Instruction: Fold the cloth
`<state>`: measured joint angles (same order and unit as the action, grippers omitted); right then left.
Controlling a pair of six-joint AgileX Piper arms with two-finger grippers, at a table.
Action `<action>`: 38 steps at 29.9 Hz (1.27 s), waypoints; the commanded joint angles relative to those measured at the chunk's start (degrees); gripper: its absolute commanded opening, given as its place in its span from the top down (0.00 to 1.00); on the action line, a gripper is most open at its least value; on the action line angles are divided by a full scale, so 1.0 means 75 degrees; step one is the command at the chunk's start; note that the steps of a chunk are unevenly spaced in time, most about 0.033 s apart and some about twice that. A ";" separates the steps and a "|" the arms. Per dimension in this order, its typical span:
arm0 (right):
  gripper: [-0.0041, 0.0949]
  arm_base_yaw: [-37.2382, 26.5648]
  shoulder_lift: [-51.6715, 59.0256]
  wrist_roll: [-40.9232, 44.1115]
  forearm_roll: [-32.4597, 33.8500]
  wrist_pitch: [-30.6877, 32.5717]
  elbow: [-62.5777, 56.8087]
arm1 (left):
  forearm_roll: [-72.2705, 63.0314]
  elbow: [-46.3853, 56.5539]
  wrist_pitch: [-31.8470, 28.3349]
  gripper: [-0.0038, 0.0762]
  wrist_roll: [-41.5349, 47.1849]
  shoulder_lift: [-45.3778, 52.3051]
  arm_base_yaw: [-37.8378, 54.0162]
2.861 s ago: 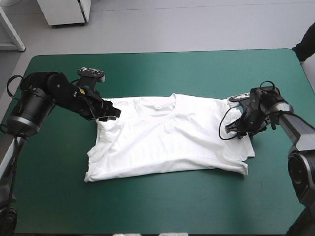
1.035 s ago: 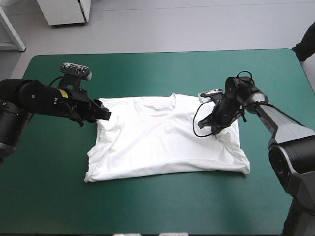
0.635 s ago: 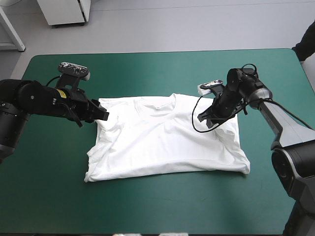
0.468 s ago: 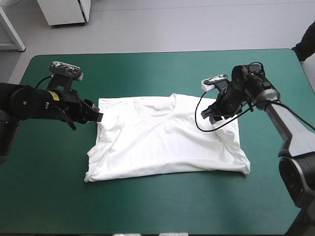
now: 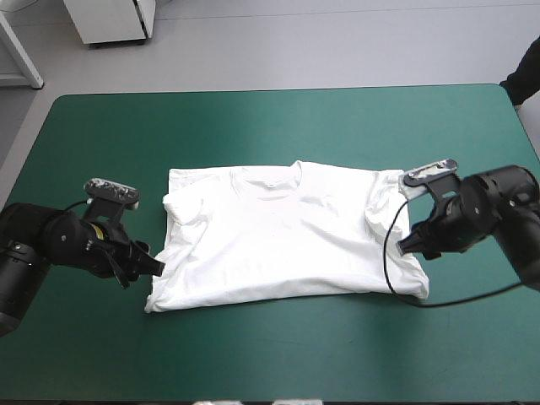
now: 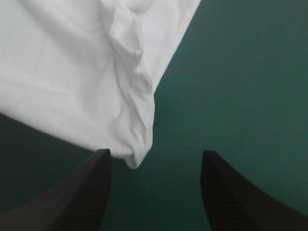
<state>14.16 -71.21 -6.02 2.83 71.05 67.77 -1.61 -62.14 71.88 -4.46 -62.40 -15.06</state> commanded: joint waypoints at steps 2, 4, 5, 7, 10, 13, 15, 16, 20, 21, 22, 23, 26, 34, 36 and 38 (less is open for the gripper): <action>0.42 -0.0005 0.1017 0.0178 0.0236 0.0071 -0.0468 | 0.0095 0.0773 -0.0070 0.34 0.0112 0.0165 -0.0034; 0.42 -0.0005 0.1151 0.0216 0.0310 0.0071 -0.0581 | 0.0095 0.1110 -0.0216 0.32 0.0094 0.0132 -0.0034; 0.42 -0.0005 0.1150 0.0272 0.0387 0.0071 -0.0599 | 0.0095 0.1222 -0.0300 0.32 0.0094 0.0119 -0.0034; 0.42 -0.0005 0.1130 0.0384 0.0495 0.0057 -0.0698 | 0.0041 0.1501 -0.0486 0.32 0.0094 0.0029 -0.0034; 0.42 -0.0005 0.1089 0.0384 0.0459 -0.0030 -0.0869 | 0.0040 0.1827 -0.0753 0.32 0.0108 -0.0132 -0.0034; 0.42 -0.0005 0.1089 0.0384 0.0459 -0.0280 -0.0995 | 0.0040 0.1848 -0.1124 0.32 0.0094 -0.0363 -0.0034; 0.42 -0.0005 0.1089 0.0384 0.0459 -0.0410 -0.1006 | 0.0040 0.1848 -0.1256 0.32 0.0094 -0.0548 -0.0020; 0.42 -0.0005 0.1089 0.0384 0.0459 -0.0450 -0.1006 | 0.0040 0.1848 -0.1318 0.32 0.0094 -0.0667 -0.0020; 0.42 -0.0005 0.1089 0.0404 0.0587 -0.0503 -0.1012 | -0.0071 0.1848 -0.1672 0.32 0.0080 -0.1137 -0.0020; 0.42 -0.0005 0.1061 0.0404 0.0588 -0.0503 -0.1012 | -0.0071 0.1848 -0.1727 0.32 0.0080 -0.1252 -0.0020; 0.42 -0.0005 0.1029 0.0404 0.0599 -0.0503 -0.1012 | -0.0071 0.1848 -0.1763 0.32 0.0080 -0.1365 -0.0020; 0.42 -0.0005 0.1012 0.0404 0.0599 -0.0503 -0.1012 | -0.0071 0.1848 -0.1802 0.32 0.0080 -0.1464 -0.0020; 0.42 -0.0005 0.0845 0.0404 0.0582 -0.0519 -0.1012 | -0.0086 0.1878 -0.1927 0.32 0.0062 -0.1706 -0.0020; 0.42 -0.0005 0.0582 0.0404 0.0516 -0.0775 -0.1012 | -0.0452 0.2296 -0.2381 0.32 -0.0147 -0.2120 -0.0020; 0.42 -0.0005 0.0468 0.0404 0.0503 -0.0775 -0.1012 | -0.0537 0.2369 -0.2505 0.33 -0.0174 -0.2253 -0.0020; 0.42 -0.0005 0.0357 0.0404 0.0471 -0.0775 -0.1012 | -0.0662 0.2384 -0.2516 0.35 -0.0324 -0.2397 -0.0020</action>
<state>14.16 -68.52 -2.99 6.05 66.64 58.85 -4.14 -43.88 54.69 -5.62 -79.95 -15.06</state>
